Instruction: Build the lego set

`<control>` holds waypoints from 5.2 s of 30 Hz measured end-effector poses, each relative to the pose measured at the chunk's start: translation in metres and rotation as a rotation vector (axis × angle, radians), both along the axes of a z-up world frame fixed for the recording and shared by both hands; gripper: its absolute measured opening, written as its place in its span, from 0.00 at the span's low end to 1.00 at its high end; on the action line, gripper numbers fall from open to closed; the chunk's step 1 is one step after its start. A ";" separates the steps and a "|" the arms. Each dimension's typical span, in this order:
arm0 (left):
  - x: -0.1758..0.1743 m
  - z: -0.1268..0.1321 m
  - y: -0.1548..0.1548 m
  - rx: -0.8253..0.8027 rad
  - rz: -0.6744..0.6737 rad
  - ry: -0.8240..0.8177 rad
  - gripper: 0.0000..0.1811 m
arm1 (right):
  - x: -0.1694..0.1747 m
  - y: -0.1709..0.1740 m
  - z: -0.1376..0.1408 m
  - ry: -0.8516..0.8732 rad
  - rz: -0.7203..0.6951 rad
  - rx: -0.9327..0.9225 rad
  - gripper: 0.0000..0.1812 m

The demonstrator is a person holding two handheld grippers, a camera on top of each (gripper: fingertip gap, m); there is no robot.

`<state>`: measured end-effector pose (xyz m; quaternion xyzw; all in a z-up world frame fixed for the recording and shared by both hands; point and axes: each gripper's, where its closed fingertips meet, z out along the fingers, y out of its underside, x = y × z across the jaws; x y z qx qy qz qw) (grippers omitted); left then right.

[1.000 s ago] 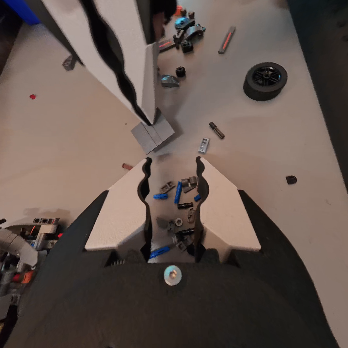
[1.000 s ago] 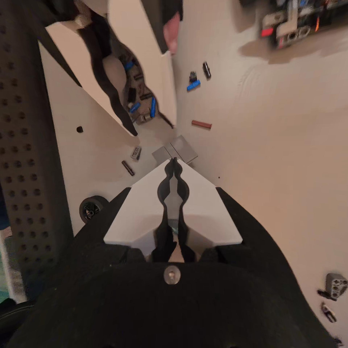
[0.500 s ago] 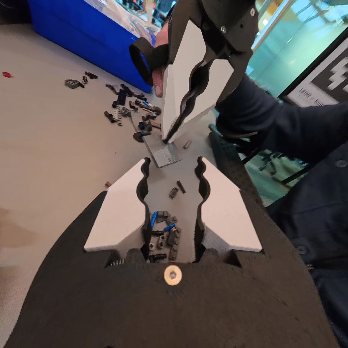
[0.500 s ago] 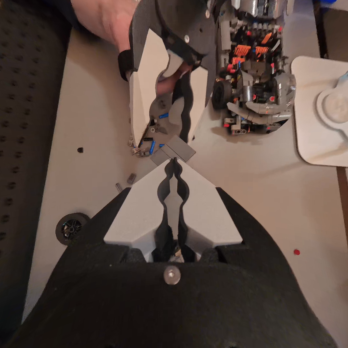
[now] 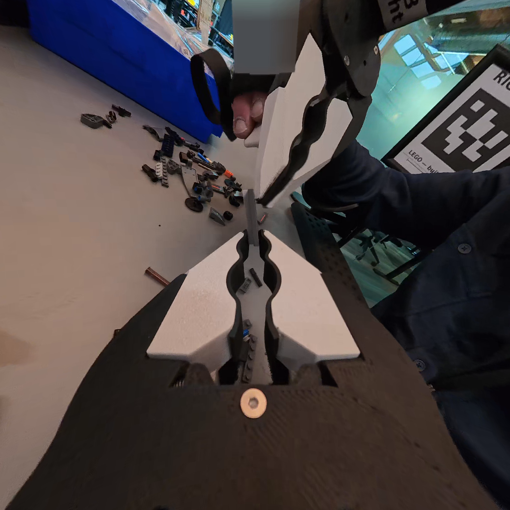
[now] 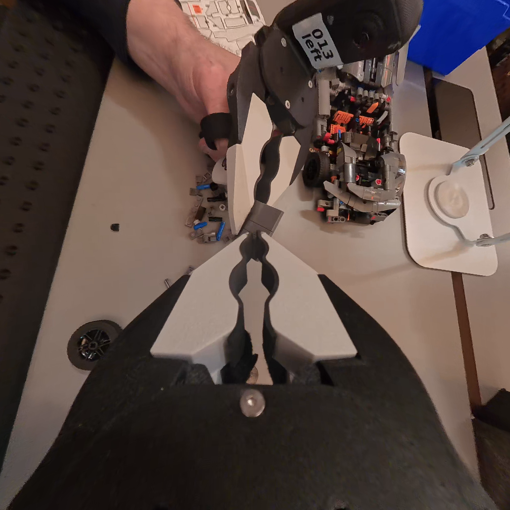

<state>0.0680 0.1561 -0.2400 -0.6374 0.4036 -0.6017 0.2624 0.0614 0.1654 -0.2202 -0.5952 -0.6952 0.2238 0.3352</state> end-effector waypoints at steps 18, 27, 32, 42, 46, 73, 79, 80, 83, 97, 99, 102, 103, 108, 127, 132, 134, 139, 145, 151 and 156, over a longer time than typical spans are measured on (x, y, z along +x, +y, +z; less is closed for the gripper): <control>0.002 0.000 -0.008 0.261 -0.010 0.042 0.02 | -0.001 -0.008 -0.004 0.070 -0.013 -0.326 0.05; 0.000 0.001 -0.005 0.500 0.051 0.103 0.02 | -0.002 -0.012 0.000 0.035 0.014 -0.212 0.02; 0.001 0.004 0.000 0.535 0.095 0.108 0.02 | -0.002 -0.008 0.003 0.059 -0.007 -0.194 0.02; -0.004 0.018 0.006 0.455 0.123 0.023 0.02 | -0.005 0.002 -0.001 0.056 -0.052 -0.128 0.07; -0.005 0.018 0.006 0.455 0.124 0.009 0.03 | -0.005 -0.001 -0.001 0.056 -0.044 -0.164 0.02; -0.004 -0.011 0.016 0.497 0.151 0.139 0.08 | 0.043 -0.018 -0.103 -0.414 -0.152 -0.577 0.03; -0.004 -0.013 0.016 0.495 0.147 0.146 0.08 | 0.042 -0.016 -0.102 -0.414 -0.158 -0.555 0.10; -0.004 -0.013 0.016 0.493 0.146 0.147 0.08 | 0.041 -0.015 -0.102 -0.413 -0.161 -0.548 0.11; -0.004 -0.013 0.016 0.494 0.148 0.147 0.09 | 0.045 -0.011 -0.100 -0.425 -0.177 -0.524 0.16; -0.005 -0.014 0.020 0.525 0.177 0.162 0.13 | 0.043 0.016 -0.072 -0.302 -0.235 -0.361 0.21; -0.006 -0.014 0.021 0.539 0.182 0.166 0.15 | 0.043 0.026 -0.061 -0.251 -0.270 -0.323 0.21; -0.006 -0.014 0.020 0.549 0.180 0.173 0.15 | 0.050 0.043 -0.042 -0.164 -0.348 -0.280 0.21; -0.006 -0.014 0.020 0.553 0.182 0.175 0.15 | 0.054 0.051 -0.033 -0.127 -0.385 -0.258 0.20; -0.006 -0.013 0.020 0.562 0.187 0.185 0.16 | 0.086 0.076 -0.003 0.013 -0.555 -0.242 0.21; 0.010 -0.052 0.008 0.741 0.096 0.417 0.21 | 0.169 0.075 -0.066 -0.426 -0.693 -0.127 0.11; 0.008 -0.051 0.009 0.731 0.101 0.412 0.20 | 0.182 0.078 -0.062 -0.361 -0.755 -0.189 0.08; 0.009 -0.052 0.009 0.735 0.096 0.416 0.20 | 0.186 0.077 -0.067 -0.362 -0.770 -0.213 0.08; 0.009 -0.054 0.007 0.744 0.089 0.424 0.20 | 0.186 0.074 -0.079 -0.425 -0.745 -0.196 0.10; 0.009 -0.054 0.008 0.744 0.091 0.424 0.19 | 0.173 0.079 -0.094 -0.476 -0.702 -0.154 0.09; 0.009 -0.053 0.008 0.739 0.093 0.421 0.19 | 0.194 0.096 -0.072 -0.389 -0.854 -0.107 0.01; 0.009 -0.053 0.008 0.740 0.093 0.422 0.18 | 0.214 0.086 -0.071 -0.444 -0.893 -0.145 0.00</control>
